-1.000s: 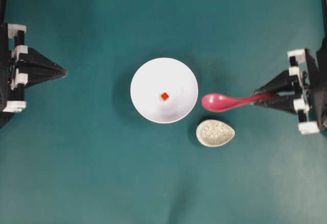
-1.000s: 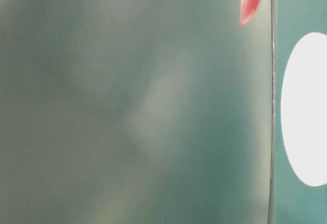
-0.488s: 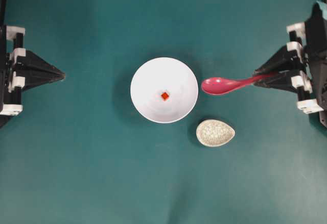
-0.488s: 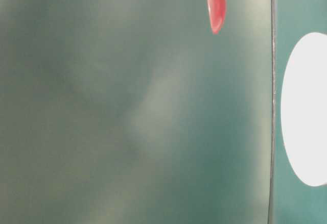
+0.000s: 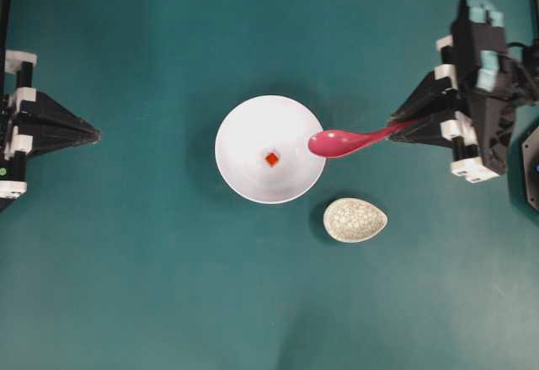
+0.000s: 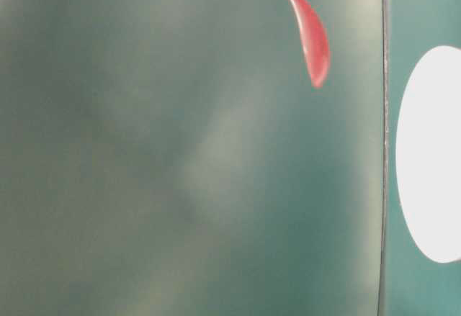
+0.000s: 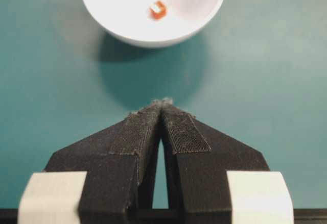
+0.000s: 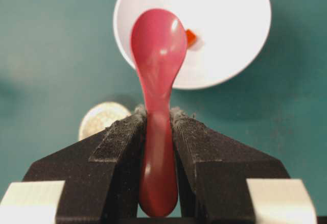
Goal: Grip the spoon and scoop the red block from the bowl with right arm.
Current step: 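Lower the spoon bowl into the white bowl beside the red cube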
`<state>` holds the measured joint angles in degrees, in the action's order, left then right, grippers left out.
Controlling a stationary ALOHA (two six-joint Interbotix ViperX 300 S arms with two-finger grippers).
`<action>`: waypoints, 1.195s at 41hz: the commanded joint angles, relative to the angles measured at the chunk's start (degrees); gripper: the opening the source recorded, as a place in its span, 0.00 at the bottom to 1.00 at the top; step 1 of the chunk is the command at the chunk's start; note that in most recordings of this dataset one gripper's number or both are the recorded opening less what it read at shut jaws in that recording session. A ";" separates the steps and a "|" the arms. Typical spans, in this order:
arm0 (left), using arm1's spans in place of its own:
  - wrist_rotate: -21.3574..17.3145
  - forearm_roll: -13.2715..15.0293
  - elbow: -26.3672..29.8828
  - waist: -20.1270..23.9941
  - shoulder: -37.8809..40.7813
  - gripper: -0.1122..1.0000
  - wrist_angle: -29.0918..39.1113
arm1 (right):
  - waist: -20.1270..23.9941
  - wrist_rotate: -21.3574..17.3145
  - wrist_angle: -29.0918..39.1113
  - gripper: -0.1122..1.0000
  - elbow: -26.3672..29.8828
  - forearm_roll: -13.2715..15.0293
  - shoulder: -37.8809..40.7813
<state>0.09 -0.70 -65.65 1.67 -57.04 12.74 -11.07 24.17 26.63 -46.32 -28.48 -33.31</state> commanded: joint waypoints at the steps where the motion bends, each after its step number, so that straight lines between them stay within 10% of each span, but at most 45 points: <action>1: 0.09 -0.09 1.76 -0.18 0.00 0.10 0.00 | -0.26 -0.09 1.32 0.31 3.34 0.09 1.93; 49: -0.79 -0.09 1.76 -0.18 -0.09 0.10 0.62 | -0.18 -0.09 18.37 0.31 24.79 11.43 26.19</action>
<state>-0.62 -0.70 -65.65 1.58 -57.39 13.54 -11.16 24.08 44.47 -23.29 -17.40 -7.03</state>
